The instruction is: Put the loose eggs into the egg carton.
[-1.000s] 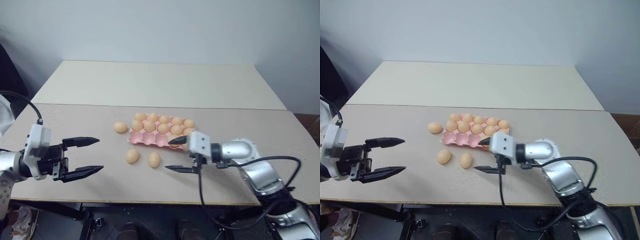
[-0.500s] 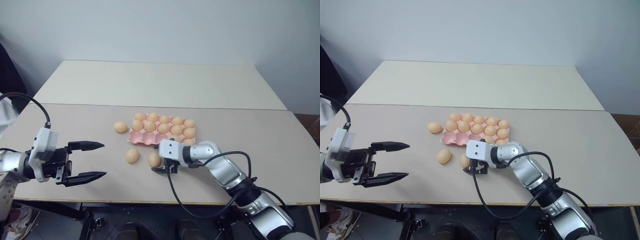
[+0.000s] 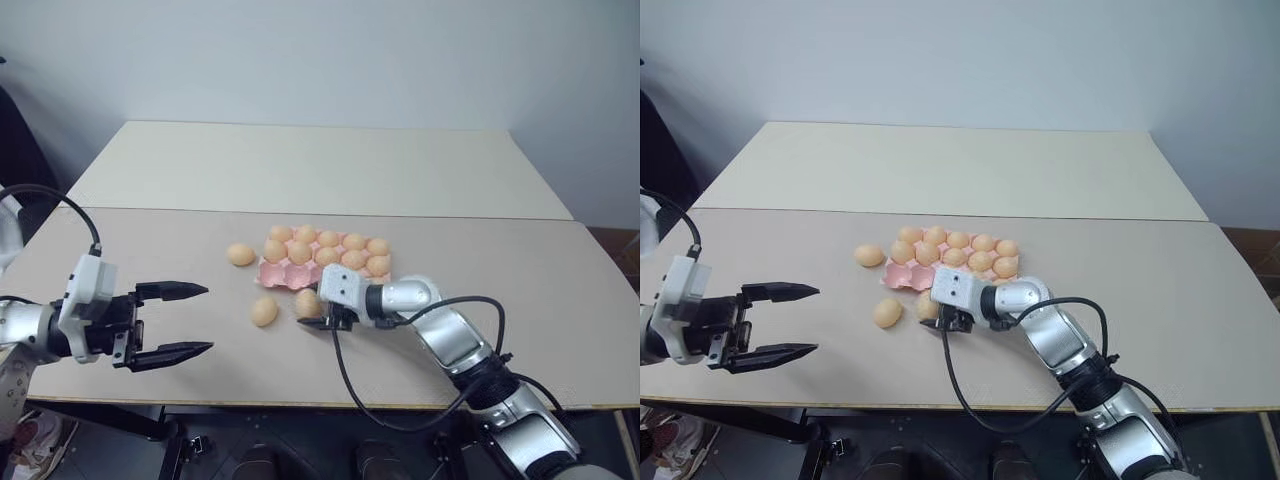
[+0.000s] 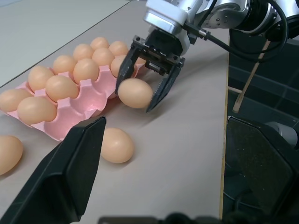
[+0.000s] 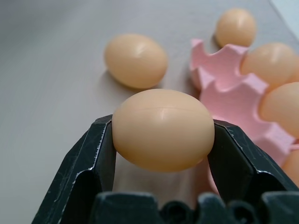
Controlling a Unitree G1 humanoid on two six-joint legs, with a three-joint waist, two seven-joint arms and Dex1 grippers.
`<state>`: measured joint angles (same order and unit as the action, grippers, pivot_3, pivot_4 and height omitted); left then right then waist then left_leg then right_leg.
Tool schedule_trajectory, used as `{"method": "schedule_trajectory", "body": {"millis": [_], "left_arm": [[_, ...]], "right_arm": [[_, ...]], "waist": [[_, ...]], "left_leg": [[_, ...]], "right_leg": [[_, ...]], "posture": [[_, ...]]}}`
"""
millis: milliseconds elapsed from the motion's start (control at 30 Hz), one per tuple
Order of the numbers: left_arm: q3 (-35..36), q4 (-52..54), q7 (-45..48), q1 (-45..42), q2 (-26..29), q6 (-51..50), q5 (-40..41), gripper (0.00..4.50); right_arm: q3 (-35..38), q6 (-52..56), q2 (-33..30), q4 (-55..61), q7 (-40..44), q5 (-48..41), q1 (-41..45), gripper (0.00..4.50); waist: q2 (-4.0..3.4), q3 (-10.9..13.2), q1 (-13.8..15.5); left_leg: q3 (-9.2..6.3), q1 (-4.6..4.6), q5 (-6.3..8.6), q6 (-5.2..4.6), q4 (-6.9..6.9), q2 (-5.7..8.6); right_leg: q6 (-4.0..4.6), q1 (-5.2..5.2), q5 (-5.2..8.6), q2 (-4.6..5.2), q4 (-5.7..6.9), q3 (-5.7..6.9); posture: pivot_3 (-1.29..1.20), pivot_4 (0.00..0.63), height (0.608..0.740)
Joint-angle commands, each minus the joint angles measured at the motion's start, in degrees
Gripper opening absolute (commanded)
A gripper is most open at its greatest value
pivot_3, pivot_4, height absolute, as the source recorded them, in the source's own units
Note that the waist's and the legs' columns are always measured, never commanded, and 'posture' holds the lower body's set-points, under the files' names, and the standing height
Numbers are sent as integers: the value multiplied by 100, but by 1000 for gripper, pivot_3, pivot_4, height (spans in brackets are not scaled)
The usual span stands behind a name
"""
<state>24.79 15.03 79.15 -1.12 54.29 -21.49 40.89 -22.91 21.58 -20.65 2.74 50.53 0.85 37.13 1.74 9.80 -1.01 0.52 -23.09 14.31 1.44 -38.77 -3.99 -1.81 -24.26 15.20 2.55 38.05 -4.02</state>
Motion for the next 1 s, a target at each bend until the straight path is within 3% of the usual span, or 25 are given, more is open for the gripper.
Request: {"method": "schedule_trajectory", "body": {"millis": [33,367,567,800,1000], "left_arm": [[17,97,-70,-142,-8,61,85,4500],[-10,65,-94,-200,-39,80,89,4500],[-26,30,-79,-237,-31,86,86,4500],[-43,-87,-44,-346,-13,75,75,4500],[123,-335,-44,-378,52,94,28,4500]], "right_arm": [[327,61,98,-95,-353,36,280,2694],[389,87,25,-284,-557,124,381,2694],[477,181,-93,-128,-500,25,371,4484],[1265,354,-504,459,5,-889,93,4484],[2442,245,-1416,911,741,-1971,-466,4484]], "waist": [[0,0,1],[0,0,-4],[0,0,-7],[0,0,14],[0,0,29]], "left_leg": [[0,0,0,0,0,0],[0,-5,0,0,1,0],[0,-5,0,0,1,0],[-1,-7,0,0,2,0],[-2,-6,0,0,1,0]], "right_leg": [[0,1,0,0,-1,0],[0,-4,0,0,-2,0],[0,-4,0,0,-2,0],[0,-3,0,0,-5,1],[0,1,0,2,-7,4]], "posture": [[0,150,740],[0,150,740],[0,150,740],[0,150,740],[0,150,740]]}}
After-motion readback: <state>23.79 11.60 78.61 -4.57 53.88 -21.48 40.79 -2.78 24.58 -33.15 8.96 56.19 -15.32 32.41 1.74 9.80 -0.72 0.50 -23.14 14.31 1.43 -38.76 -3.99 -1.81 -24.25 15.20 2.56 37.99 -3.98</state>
